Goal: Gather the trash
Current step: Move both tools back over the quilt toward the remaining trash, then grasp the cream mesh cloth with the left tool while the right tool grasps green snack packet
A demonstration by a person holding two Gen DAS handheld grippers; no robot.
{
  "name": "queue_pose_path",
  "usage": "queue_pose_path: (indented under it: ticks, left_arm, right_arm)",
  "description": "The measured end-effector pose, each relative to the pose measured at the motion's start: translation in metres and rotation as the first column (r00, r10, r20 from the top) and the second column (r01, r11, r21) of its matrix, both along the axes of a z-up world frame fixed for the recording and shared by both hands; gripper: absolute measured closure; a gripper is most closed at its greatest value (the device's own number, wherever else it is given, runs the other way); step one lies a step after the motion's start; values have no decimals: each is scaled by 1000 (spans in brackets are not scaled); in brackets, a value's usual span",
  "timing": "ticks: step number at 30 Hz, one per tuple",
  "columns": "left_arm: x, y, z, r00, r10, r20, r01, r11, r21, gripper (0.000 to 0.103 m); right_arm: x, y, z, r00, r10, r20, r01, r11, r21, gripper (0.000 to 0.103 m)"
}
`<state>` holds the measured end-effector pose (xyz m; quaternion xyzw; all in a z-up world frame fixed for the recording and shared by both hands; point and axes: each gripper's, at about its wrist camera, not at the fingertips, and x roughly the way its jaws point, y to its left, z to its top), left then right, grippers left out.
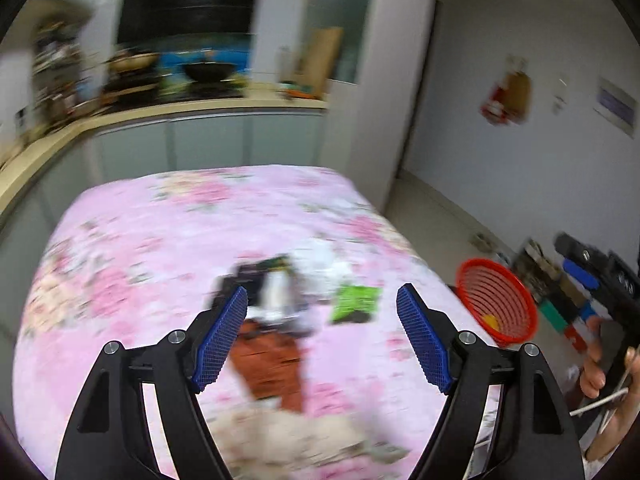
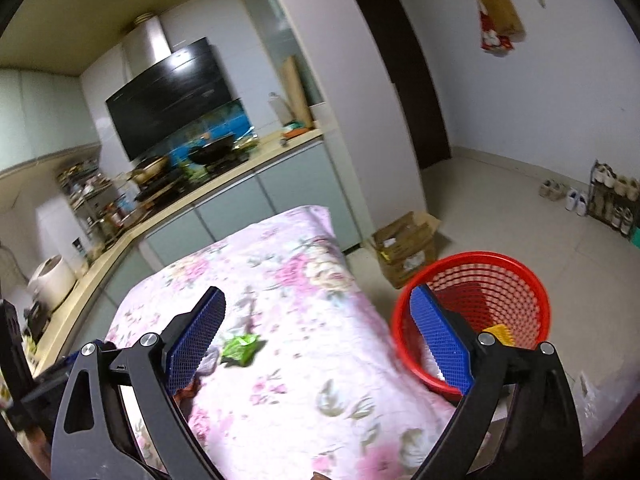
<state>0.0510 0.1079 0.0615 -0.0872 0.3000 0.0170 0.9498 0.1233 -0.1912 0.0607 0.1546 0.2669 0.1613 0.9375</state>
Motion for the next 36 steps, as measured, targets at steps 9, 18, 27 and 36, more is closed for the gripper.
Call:
queue_pose_path:
  ticks: [9, 18, 27, 36]
  left_arm:
    - [-36, 48, -27, 994, 79, -74, -86, 991, -102, 28]
    - [-35, 20, -79, 981, -43, -188, -2, 972, -235, 28]
    - [-17, -1, -109, 966, -28, -256, -15, 986, -165, 29]
    - [-26, 12, -115, 968, -21, -250, -27, 982, -186, 65]
  right_arm:
    - [-14, 35, -3, 996, 84, 7, -84, 996, 3, 12]
    - [-17, 51, -20, 995, 97, -37, -97, 995, -9, 12]
    - [-13, 56, -35, 991, 108, -76, -111, 993, -34, 12]
    - [0, 70, -47, 984, 128, -122, -135, 990, -50, 12]
